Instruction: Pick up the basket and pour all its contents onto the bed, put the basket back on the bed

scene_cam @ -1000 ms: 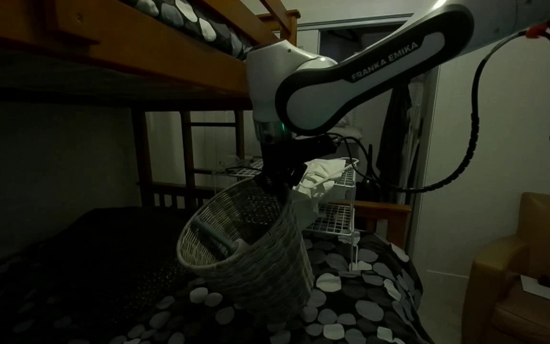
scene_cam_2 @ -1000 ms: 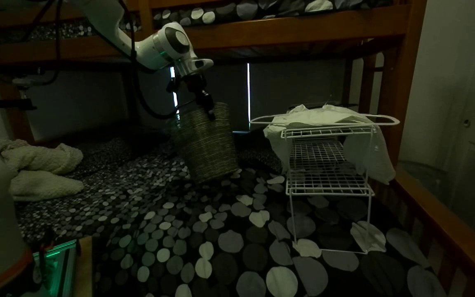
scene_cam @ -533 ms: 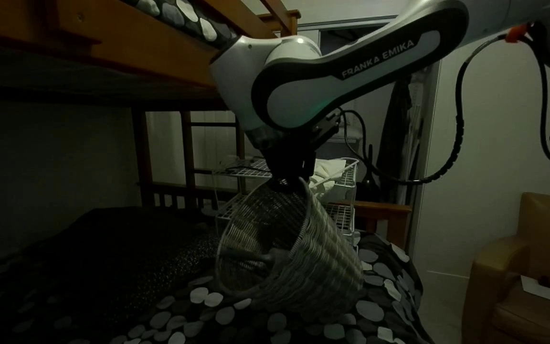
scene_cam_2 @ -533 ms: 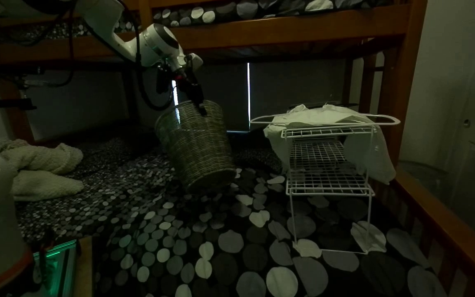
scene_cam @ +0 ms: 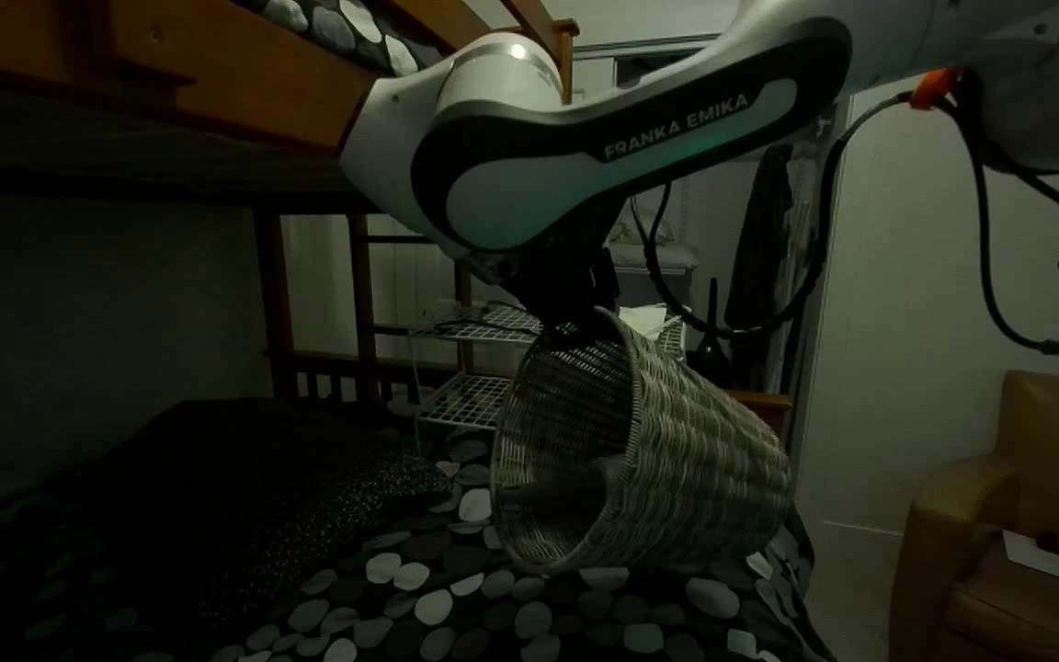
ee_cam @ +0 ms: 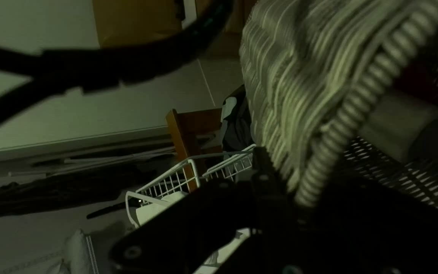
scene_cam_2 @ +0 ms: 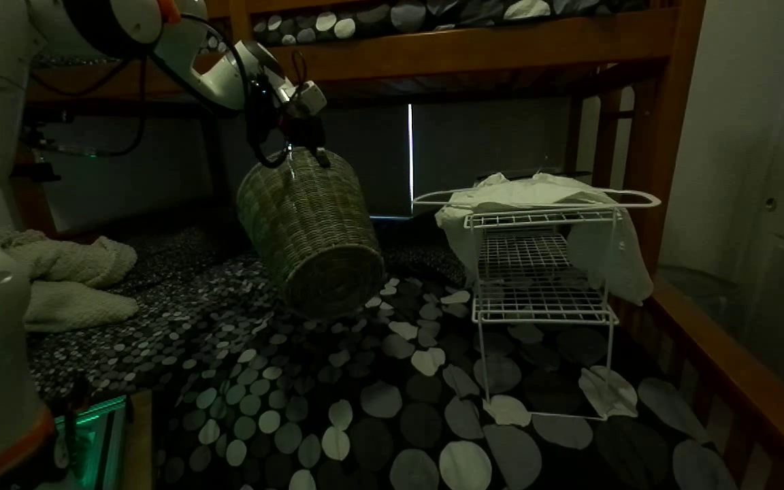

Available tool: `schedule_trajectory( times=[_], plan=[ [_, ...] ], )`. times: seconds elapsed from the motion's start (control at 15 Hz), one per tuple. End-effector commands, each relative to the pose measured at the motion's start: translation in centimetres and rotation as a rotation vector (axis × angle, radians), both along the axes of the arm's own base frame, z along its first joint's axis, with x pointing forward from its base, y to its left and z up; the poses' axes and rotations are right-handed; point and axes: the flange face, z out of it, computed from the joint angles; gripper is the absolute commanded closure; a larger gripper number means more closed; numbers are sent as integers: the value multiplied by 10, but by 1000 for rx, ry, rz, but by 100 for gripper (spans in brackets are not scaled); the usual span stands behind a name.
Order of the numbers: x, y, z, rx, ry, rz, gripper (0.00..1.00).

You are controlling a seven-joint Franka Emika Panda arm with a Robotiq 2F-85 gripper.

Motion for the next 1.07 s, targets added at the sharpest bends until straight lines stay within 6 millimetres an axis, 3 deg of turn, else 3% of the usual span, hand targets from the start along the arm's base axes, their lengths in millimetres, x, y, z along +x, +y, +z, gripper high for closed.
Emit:
schedule_trajectory(
  times=[0.0,0.07,0.6,0.73,0.8,0.87,0.93,1.0],
  plan=[
    [5,1,-4,-10,14,7,89],
    [9,5,-11,-59,59,35,97],
    [8,49,-53,-309,327,23,97],
    [21,49,-65,-383,367,11,97],
    [32,33,-74,-418,383,37,97],
    [41,36,-75,-452,411,63,97],
    [29,44,-84,-357,370,60,97],
    [36,40,-92,-369,378,64,89]
  ],
)
